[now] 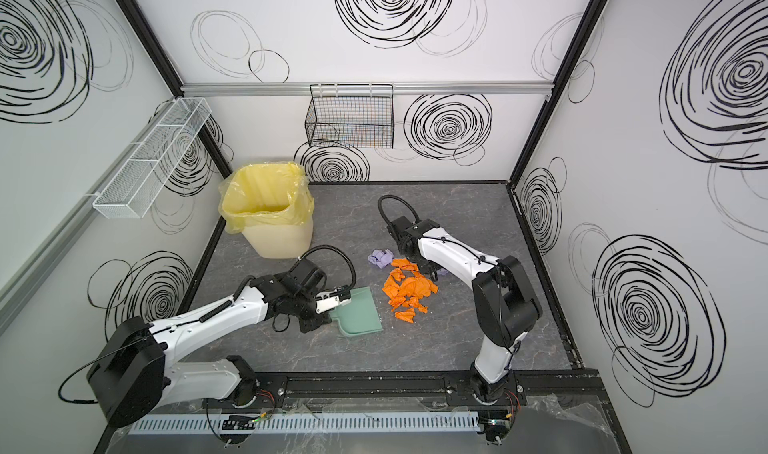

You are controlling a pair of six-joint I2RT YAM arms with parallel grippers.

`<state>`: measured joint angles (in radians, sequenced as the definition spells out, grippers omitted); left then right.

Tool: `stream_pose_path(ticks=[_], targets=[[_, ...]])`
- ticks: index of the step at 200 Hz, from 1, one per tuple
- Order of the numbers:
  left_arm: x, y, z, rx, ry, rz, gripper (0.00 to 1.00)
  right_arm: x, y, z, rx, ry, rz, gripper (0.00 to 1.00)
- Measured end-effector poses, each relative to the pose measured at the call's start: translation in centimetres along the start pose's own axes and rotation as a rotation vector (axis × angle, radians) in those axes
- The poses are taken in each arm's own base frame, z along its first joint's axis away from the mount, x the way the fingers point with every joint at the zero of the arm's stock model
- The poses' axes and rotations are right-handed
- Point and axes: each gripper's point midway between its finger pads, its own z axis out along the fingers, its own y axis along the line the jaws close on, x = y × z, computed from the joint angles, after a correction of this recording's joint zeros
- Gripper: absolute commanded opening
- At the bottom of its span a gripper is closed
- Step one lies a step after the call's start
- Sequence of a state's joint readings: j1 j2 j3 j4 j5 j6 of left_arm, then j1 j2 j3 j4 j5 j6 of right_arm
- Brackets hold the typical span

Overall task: Sweep away the paper scraps from the table
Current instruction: 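Slide the green dustpan with the left gripper to the scraps while the right gripper waits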

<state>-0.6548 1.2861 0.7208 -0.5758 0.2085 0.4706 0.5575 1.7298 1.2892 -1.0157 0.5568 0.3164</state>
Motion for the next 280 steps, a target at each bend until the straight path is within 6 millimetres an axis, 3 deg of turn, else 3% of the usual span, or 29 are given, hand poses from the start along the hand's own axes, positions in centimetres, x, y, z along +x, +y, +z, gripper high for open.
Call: stream_pose_path(ticks=[109, 181, 237, 280], targets=[[-2.7, 0.0, 1.0, -0.029, 0.036, -0.031, 0.00, 0.1, 0.4, -0.1, -0.020, 0.004, 0.018, 0.00], [-3.2, -1.8, 1.6, -0.011, 0.052, 0.010, 0.00, 0.3, 1.0, -0.2, -0.039, 0.007, 0.016, 0.00], [-3.1, -2.2, 2.5, 0.001, 0.079, 0.015, 0.00, 0.5, 3.6, -1.9, -0.087, -0.025, -0.034, 0.00], [-3.0, -2.2, 2.7, 0.003, 0.087, 0.012, 0.00, 1.3, 6.9, -4.8, -0.154, -0.078, -0.100, 0.00]])
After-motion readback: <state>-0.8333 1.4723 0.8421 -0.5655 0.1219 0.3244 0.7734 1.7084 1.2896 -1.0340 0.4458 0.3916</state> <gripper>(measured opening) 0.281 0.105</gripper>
